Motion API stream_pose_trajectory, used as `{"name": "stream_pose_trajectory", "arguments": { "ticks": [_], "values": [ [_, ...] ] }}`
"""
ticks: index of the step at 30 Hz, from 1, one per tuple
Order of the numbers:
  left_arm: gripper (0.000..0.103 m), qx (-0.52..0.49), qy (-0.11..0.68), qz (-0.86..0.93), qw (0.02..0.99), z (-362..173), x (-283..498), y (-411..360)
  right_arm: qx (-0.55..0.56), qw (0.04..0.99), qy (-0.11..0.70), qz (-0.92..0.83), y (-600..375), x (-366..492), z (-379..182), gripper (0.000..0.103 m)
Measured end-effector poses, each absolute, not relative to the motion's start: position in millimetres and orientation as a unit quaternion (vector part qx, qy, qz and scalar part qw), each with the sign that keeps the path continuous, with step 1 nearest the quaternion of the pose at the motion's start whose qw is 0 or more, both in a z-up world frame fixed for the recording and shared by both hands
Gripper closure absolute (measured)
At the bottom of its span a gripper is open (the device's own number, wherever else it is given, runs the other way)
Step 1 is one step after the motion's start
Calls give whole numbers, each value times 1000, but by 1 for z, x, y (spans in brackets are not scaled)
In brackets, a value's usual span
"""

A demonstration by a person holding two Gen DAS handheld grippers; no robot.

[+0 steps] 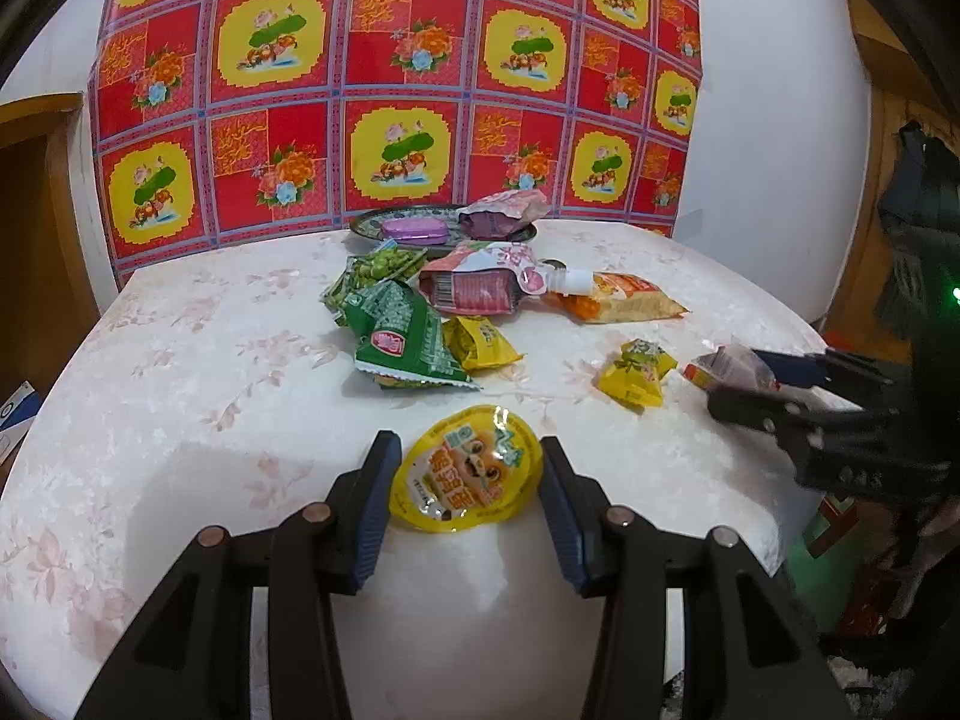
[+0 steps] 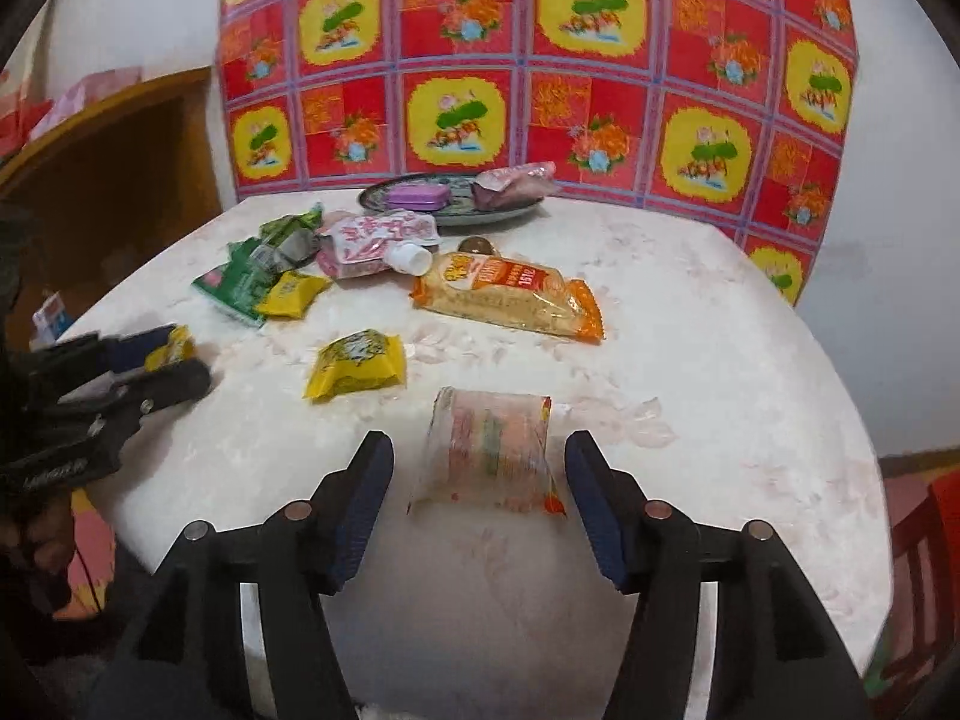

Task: Organize snacks
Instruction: 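Grasp the yellow jelly cup with the left gripper while the right gripper grasps the clear wrapped snack, then carry the jelly cup and clear snack to the plate and lower them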

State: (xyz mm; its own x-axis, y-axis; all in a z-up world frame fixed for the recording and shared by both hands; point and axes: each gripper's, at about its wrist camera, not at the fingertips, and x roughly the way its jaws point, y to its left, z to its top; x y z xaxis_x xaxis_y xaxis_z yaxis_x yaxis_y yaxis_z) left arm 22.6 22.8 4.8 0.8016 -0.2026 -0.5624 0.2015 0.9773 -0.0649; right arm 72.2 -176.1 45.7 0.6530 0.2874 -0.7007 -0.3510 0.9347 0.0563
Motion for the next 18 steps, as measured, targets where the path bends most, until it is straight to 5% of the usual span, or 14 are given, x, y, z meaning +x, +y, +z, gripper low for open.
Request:
{"name": "stream_pose_trajectory", "arguments": {
  "ticks": [4, 6, 18],
  "values": [
    [55, -1, 295, -110, 949, 4, 22, 23, -28, 915, 362, 177, -179, 74, 43, 42],
    [56, -17, 291, -106, 951, 5, 21, 26, -14, 915, 356, 187, -183, 73, 43, 61],
    [58, 10, 234, -118, 965, 79, 29, 41, -37, 916, 322, 234, -185, 93, 84, 62]
  ]
}}
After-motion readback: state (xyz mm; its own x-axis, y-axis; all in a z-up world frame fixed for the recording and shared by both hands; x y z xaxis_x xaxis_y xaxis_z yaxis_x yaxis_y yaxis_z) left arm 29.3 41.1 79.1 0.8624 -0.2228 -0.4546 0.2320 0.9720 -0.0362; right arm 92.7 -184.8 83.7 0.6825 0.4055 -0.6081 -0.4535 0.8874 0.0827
